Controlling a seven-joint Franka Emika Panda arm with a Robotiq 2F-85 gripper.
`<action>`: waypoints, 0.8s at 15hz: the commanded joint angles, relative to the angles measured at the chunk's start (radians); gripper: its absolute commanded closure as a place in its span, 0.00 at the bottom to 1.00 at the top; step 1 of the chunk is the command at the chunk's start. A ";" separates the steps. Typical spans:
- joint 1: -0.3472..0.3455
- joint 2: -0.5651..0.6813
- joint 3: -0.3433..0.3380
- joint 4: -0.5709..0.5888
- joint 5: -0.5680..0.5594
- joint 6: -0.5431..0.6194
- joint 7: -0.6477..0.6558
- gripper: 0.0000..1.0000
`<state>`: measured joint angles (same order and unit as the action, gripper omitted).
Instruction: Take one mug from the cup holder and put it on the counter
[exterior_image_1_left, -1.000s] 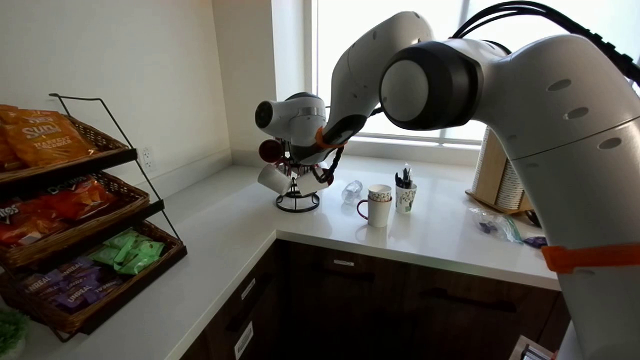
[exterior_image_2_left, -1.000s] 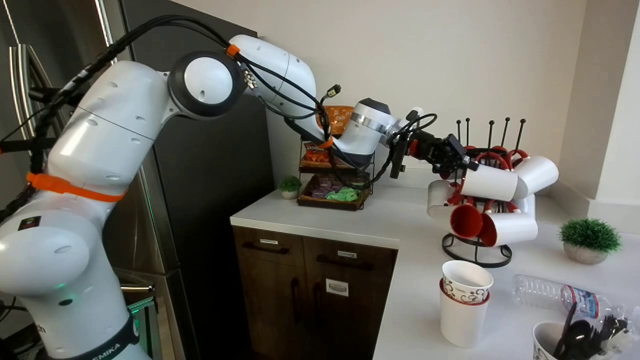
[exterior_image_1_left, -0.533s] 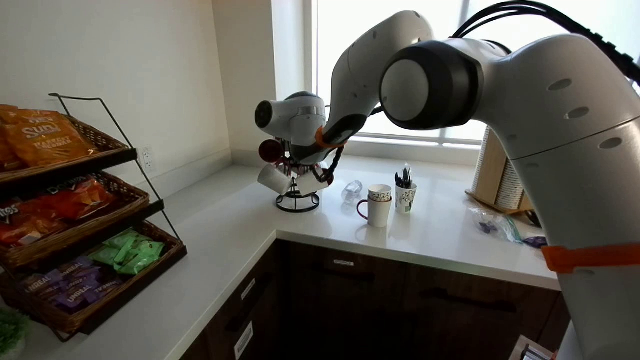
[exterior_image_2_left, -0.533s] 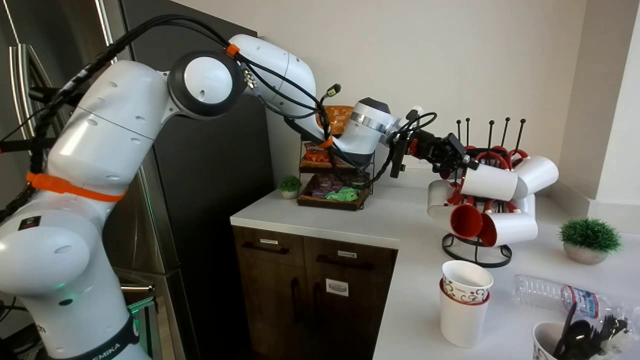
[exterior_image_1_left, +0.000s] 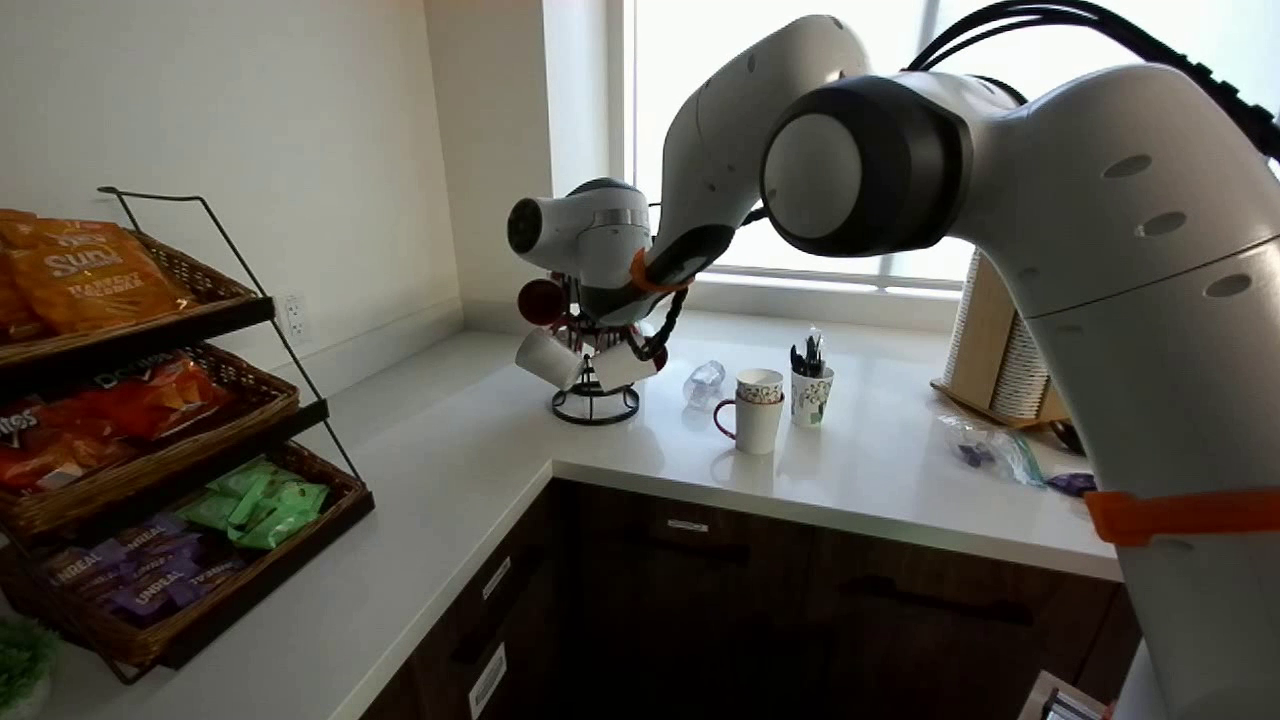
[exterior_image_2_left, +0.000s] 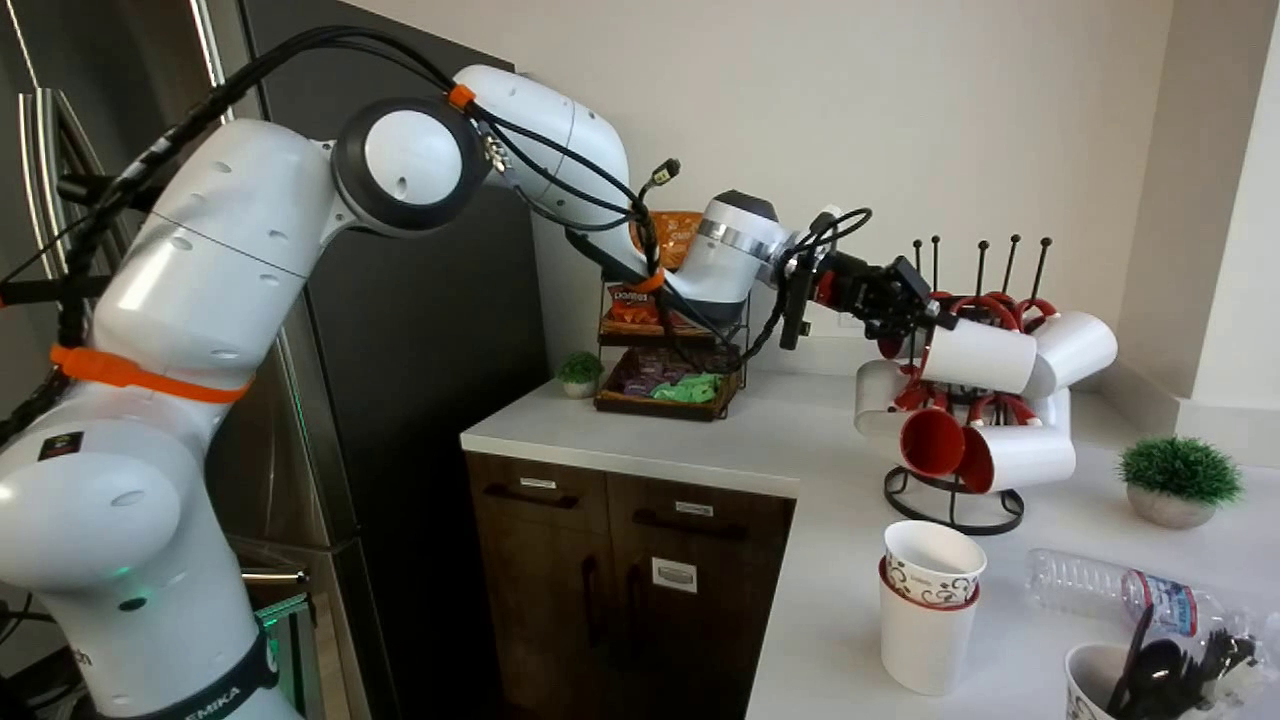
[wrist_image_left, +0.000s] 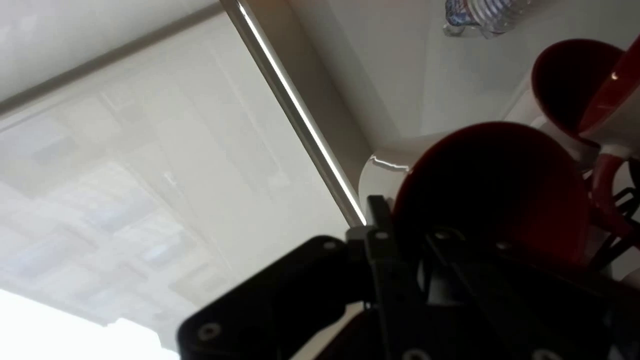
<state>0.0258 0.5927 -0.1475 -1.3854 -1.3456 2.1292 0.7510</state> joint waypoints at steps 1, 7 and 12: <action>0.005 -0.022 0.004 0.007 -0.049 -0.031 -0.071 0.98; -0.005 -0.037 0.010 0.019 -0.080 -0.007 -0.274 0.98; -0.012 -0.049 0.017 0.038 -0.091 -0.002 -0.457 0.98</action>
<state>0.0251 0.5649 -0.1423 -1.3565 -1.3994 2.1236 0.3918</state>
